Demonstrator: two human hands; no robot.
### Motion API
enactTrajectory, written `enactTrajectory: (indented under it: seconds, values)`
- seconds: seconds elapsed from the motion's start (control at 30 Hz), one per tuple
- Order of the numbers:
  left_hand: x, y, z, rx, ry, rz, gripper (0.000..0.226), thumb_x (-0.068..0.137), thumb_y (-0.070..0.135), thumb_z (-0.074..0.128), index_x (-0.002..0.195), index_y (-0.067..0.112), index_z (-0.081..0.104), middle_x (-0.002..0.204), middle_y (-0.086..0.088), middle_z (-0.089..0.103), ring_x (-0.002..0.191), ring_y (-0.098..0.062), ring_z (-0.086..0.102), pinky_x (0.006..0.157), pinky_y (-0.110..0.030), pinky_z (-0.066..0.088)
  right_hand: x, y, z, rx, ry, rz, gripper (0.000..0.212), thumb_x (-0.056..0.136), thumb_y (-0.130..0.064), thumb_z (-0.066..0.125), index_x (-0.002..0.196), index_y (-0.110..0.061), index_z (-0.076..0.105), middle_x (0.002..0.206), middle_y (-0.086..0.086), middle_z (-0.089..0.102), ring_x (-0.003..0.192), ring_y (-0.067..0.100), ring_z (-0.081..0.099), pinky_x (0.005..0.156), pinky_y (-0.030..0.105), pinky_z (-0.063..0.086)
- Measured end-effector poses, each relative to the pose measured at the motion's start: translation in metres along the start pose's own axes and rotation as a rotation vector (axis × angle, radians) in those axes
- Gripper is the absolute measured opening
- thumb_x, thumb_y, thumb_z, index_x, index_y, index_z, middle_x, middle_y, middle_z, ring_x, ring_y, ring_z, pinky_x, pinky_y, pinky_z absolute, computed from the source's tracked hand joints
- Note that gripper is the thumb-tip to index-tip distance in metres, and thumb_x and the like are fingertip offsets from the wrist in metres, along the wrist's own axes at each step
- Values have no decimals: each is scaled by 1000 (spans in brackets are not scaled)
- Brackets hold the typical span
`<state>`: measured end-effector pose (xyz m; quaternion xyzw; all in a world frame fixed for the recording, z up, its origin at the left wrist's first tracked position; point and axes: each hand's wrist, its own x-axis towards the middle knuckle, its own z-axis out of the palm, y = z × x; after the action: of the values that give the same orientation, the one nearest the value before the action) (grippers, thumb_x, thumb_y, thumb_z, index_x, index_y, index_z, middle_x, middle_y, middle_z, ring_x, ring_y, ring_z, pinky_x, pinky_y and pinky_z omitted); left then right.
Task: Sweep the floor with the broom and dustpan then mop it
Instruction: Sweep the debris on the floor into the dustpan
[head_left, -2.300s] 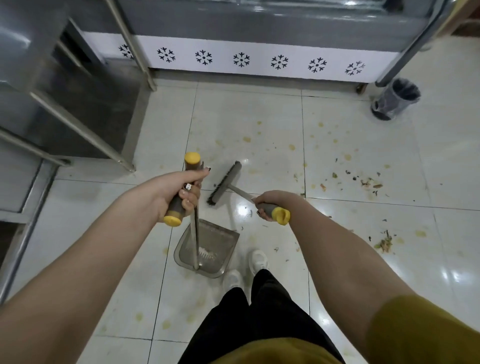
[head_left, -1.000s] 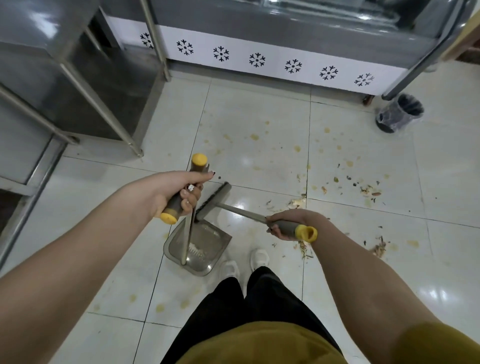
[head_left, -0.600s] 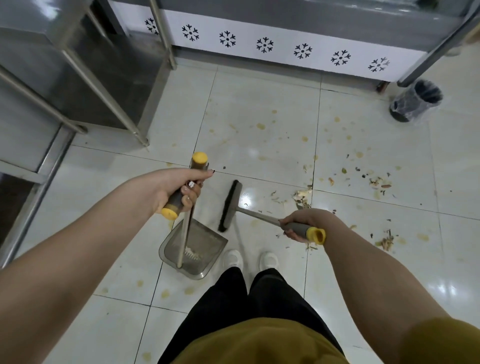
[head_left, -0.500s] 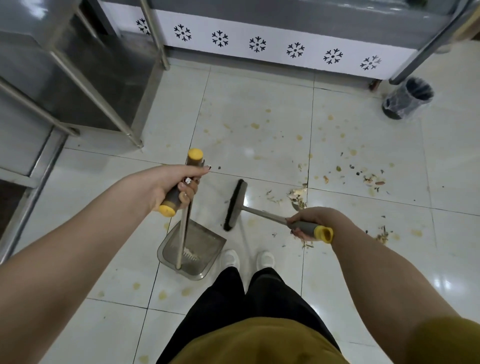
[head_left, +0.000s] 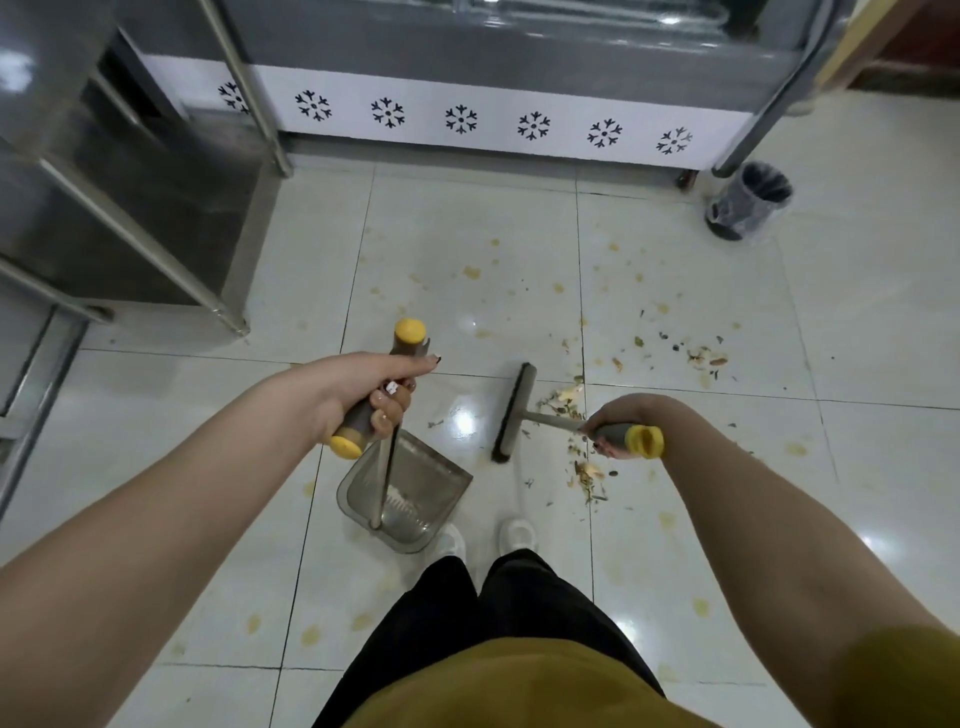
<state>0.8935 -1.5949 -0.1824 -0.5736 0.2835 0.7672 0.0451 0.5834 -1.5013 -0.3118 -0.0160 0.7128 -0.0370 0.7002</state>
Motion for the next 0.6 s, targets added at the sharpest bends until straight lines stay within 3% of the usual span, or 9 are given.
enactTrajectory:
  seconds: [0.2,0.6]
  values:
    - [-8,0,-15,-12,-7,-3,39,83,39,66,64,18,40,39,9,34,25,-2,31,28,-10,27,-13,-18,23,-14,-59,-26,13,92,-11,58,84,-3,53,70,10,49,34,14,54,33,18,46]
    - [-34,-26,-78,-191,106,-30,37,85,35,64,63,19,39,37,9,33,24,0,29,27,-8,25,-1,-58,126,-274,-175,25,23,94,-20,57,80,-3,53,73,8,51,34,10,53,39,18,51]
